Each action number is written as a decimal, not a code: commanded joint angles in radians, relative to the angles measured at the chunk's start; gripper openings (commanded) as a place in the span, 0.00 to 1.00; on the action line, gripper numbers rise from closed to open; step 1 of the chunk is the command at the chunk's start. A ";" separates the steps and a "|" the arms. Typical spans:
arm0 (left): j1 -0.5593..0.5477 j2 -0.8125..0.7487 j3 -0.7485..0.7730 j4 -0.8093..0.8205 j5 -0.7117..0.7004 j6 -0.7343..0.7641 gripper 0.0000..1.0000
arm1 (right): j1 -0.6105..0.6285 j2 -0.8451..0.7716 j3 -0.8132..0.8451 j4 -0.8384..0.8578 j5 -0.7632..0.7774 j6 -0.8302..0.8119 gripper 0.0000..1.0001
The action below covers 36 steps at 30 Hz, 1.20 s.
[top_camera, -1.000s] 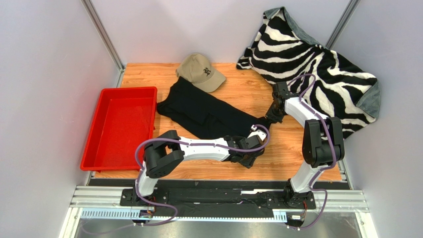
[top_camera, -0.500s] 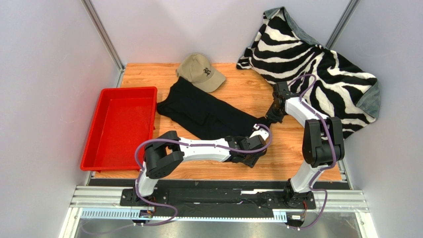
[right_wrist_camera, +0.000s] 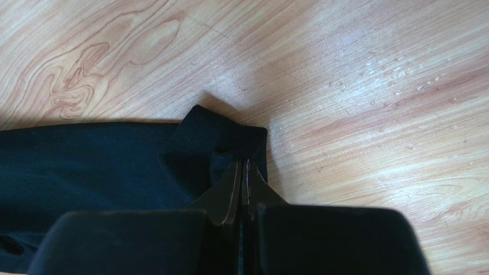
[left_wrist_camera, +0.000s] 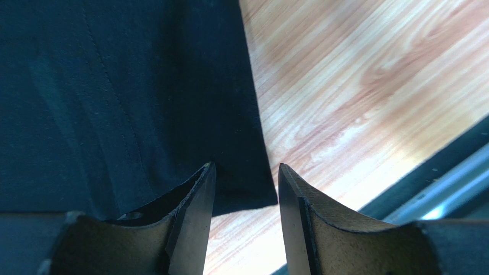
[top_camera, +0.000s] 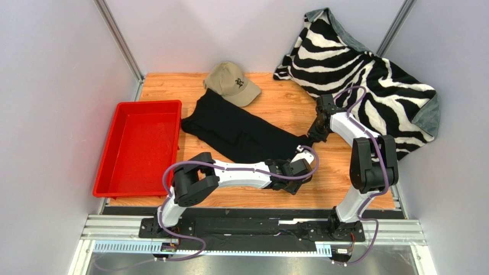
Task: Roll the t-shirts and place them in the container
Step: Roll the T-shirt to the center of the board.
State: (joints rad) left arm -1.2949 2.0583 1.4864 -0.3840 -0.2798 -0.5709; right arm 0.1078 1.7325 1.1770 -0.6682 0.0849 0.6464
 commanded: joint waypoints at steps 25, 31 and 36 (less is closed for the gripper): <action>-0.027 -0.231 -0.274 0.103 0.195 -0.098 0.00 | -0.025 -0.116 -0.007 -0.051 0.191 -0.045 0.00; -0.032 -0.254 -0.298 0.111 0.209 -0.107 0.00 | -0.039 -0.122 -0.040 -0.045 0.199 -0.028 0.00; -0.032 -0.237 -0.285 0.108 0.217 -0.101 0.00 | -0.039 -0.136 -0.051 -0.054 0.167 -0.011 0.13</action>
State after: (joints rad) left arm -1.3041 1.8427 1.2030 -0.2298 -0.1261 -0.6575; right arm 0.0860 1.6455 1.1236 -0.7879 0.1993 0.6247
